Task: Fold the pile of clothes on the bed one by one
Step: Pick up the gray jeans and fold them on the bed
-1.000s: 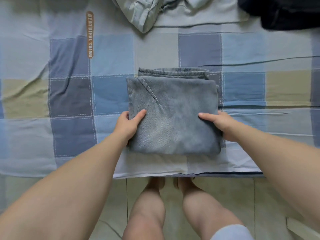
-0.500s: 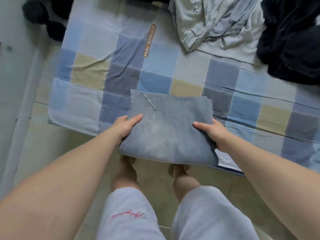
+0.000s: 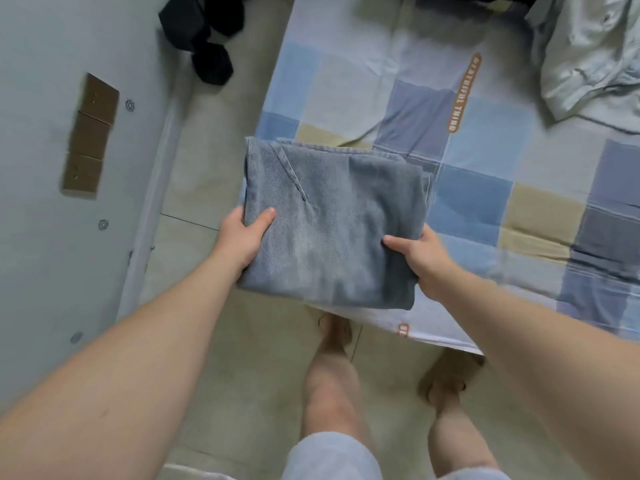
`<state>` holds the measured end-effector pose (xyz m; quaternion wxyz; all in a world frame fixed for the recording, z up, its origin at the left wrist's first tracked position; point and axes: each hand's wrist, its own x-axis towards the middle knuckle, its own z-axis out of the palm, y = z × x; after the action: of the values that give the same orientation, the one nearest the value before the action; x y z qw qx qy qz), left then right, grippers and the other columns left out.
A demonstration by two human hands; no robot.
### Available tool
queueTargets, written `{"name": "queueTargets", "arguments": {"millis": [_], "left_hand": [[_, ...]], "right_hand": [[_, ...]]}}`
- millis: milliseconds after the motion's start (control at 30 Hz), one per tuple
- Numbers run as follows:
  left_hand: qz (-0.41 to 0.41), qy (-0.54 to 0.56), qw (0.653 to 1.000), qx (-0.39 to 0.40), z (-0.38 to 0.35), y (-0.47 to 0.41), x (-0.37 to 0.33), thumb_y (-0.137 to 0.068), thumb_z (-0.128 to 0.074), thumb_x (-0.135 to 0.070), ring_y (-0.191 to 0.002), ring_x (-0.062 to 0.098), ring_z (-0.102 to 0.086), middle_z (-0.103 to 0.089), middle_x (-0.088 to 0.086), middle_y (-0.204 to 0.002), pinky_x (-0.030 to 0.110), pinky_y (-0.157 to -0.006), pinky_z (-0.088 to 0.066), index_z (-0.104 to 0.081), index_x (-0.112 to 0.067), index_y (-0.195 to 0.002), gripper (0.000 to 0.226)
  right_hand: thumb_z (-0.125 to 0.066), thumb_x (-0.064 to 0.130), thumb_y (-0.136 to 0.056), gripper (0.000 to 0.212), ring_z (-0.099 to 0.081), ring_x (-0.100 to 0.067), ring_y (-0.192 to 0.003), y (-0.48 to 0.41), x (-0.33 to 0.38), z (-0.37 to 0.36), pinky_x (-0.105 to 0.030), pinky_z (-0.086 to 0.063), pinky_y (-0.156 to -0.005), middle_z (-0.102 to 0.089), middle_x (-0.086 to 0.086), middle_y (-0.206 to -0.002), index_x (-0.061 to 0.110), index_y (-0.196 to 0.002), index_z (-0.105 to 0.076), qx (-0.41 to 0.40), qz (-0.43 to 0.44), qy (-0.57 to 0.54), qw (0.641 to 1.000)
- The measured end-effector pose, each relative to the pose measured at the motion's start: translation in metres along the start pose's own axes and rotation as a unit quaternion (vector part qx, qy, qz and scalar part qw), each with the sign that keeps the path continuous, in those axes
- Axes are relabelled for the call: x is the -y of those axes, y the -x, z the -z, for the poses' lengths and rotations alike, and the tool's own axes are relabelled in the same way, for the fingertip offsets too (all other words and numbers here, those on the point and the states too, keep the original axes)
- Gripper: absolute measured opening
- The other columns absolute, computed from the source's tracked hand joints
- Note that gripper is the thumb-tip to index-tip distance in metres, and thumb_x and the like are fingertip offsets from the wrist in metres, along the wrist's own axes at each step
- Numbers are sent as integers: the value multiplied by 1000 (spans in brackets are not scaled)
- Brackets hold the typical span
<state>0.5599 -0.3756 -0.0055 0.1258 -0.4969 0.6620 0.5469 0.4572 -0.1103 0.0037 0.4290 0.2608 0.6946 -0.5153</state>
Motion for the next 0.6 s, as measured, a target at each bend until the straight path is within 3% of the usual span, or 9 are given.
{"name": "queueTargets", "arguments": {"millis": [67, 167, 233, 300, 367, 400, 467, 533, 600], "left_hand": [[-16, -16, 1000, -14, 15, -26, 8, -95, -70, -31, -102, 19, -67, -69, -1, -107, 31, -93, -52, -64, -19, -117, 26], [-20, -82, 996, -21, 24, -55, 23, -94, -69, -33, -108, 23, -66, -69, 0, -112, 32, -93, -49, -62, -21, -115, 25], [-13, -120, 992, -23, 27, -69, 30, -92, -70, -34, -119, 25, -61, -65, 3, -129, 33, -99, -46, -55, -18, -133, 46], [-41, -186, 980, -62, 28, -70, 32, -90, -71, -35, -135, 28, -48, -49, 6, -150, 39, -111, -38, -36, -20, -152, 73], [-161, -340, 916, -139, 28, -61, 30, -89, -69, -36, -142, 33, -35, -34, 8, -160, 48, -113, -32, -27, -22, -156, 81], [-242, -394, 873, -155, 27, -57, 29, -89, -66, -37, -143, 35, -32, -30, 9, -162, 51, -112, -33, -28, -23, -156, 79], [-368, -452, 805, -112, 18, -59, 29, -90, -59, -40, -147, 34, -26, -25, 9, -165, 54, -114, -30, -29, -27, -156, 74], [-374, -516, 770, -29, 5, -72, 34, -96, -51, -49, -154, 31, -13, -10, 6, -169, 53, -121, -14, -15, -34, -160, 74], [-337, -565, 753, 16, -4, -90, 42, -100, -35, -61, -156, 27, 4, 10, 2, -169, 50, -123, 3, 8, -37, -157, 75]], "right_hand": [[-72, 6, -89, 27, -67, -23, -100, -16, -9, -30, -42, -54, -90, -71, 3, -104, 26, -103, -62, -9, -20, 11, 1000], [-69, 12, -93, 27, -62, -29, -108, -34, -19, -55, -47, -50, -99, -67, -4, -117, 21, -116, -58, -17, -71, 68, 995], [-69, 21, -93, 41, -59, -31, -114, -44, -24, -64, -47, -48, -101, -62, -8, -130, 18, -130, -51, -38, -79, 112, 990], [-72, 31, -89, 72, -47, -32, -131, -42, -25, -67, -48, -40, -110, -47, -10, -148, 16, -148, -33, -105, -26, 195, 975], [-72, 42, -86, 95, -22, -29, -149, -30, -23, -68, -50, -22, -120, -22, -7, -163, 19, -158, -15, -178, 105, 382, 901], [-70, 46, -84, 99, -12, -29, -152, -23, -22, -70, -52, -16, -121, -12, -5, -166, 22, -159, -11, -180, 189, 468, 844], [-67, 57, -80, 103, -3, -30, -154, -18, -21, -79, -60, -10, -119, -2, -3, -168, 29, -159, -9, -121, 316, 573, 746], [-61, 73, -73, 111, 2, -34, -154, -31, -27, -95, -68, -8, -116, 3, -5, -169, 30, -160, -5, -59, 342, 637, 688], [-50, 88, -68, 120, 9, -37, -154, -53, -31, -111, -74, -3, -112, 11, -8, -168, 30, -160, 1, -20, 308, 681, 664]]}}
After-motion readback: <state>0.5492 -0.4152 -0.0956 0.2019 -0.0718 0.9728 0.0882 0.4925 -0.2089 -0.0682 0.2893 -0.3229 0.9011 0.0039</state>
